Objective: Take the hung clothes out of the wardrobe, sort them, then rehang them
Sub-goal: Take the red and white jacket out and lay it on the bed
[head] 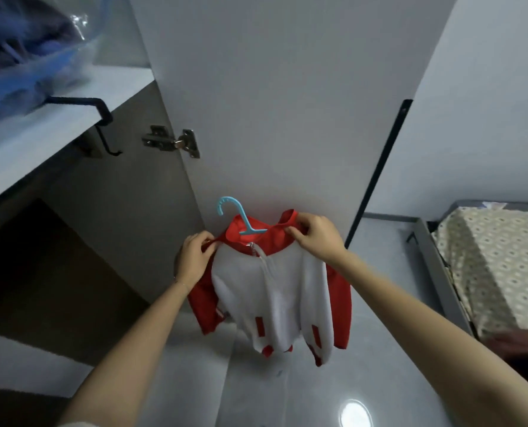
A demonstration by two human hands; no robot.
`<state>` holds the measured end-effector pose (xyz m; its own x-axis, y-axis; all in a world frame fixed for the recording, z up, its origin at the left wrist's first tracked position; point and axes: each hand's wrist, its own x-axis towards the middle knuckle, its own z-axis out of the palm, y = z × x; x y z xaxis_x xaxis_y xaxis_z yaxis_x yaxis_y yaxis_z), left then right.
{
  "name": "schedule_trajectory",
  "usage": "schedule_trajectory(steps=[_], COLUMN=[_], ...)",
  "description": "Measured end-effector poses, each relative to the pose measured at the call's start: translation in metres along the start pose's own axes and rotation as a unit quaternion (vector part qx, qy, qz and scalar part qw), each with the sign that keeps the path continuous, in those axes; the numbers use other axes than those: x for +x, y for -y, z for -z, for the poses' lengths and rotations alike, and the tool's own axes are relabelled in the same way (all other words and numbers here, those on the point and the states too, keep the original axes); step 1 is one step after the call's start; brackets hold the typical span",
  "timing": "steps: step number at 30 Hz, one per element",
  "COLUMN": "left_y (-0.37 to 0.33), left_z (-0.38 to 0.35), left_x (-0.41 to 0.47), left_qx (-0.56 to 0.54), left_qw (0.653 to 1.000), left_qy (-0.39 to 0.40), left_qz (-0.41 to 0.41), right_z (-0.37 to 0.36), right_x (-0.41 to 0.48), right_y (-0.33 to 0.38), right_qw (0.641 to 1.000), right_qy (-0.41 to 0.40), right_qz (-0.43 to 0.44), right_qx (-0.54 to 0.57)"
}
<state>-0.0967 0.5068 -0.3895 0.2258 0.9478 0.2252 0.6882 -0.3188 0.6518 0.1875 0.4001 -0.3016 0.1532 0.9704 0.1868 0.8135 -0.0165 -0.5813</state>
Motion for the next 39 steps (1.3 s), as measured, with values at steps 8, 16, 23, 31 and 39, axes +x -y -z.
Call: schedule_trajectory(steps=[8, 16, 23, 31, 39], left_y=[-0.092, -0.210, -0.299, -0.433, -0.573], left_z=[-0.082, -0.163, -0.251, -0.354, -0.469], left_x=[-0.041, -0.093, -0.132, -0.142, -0.173], left_qx=[-0.030, -0.036, -0.012, -0.038, -0.108], left_qw=[0.998, 0.990, 0.964, 0.907, 0.805], left_qy=[0.015, 0.055, 0.155, 0.279, 0.395], left_qz=[-0.062, -0.126, -0.214, -0.313, -0.430], right_z=[0.072, 0.154, 0.218, 0.294, 0.354], right_x=[-0.064, -0.158, -0.251, -0.357, -0.454], right_y=[-0.091, -0.194, -0.271, -0.330, -0.384], right_qw=[0.998, 0.988, 0.966, 0.900, 0.793], right_qy=[0.004, -0.046, -0.081, -0.198, -0.308], right_qz=[-0.063, -0.146, -0.239, -0.387, -0.525], right_qx=[-0.013, 0.023, 0.051, 0.014, -0.034])
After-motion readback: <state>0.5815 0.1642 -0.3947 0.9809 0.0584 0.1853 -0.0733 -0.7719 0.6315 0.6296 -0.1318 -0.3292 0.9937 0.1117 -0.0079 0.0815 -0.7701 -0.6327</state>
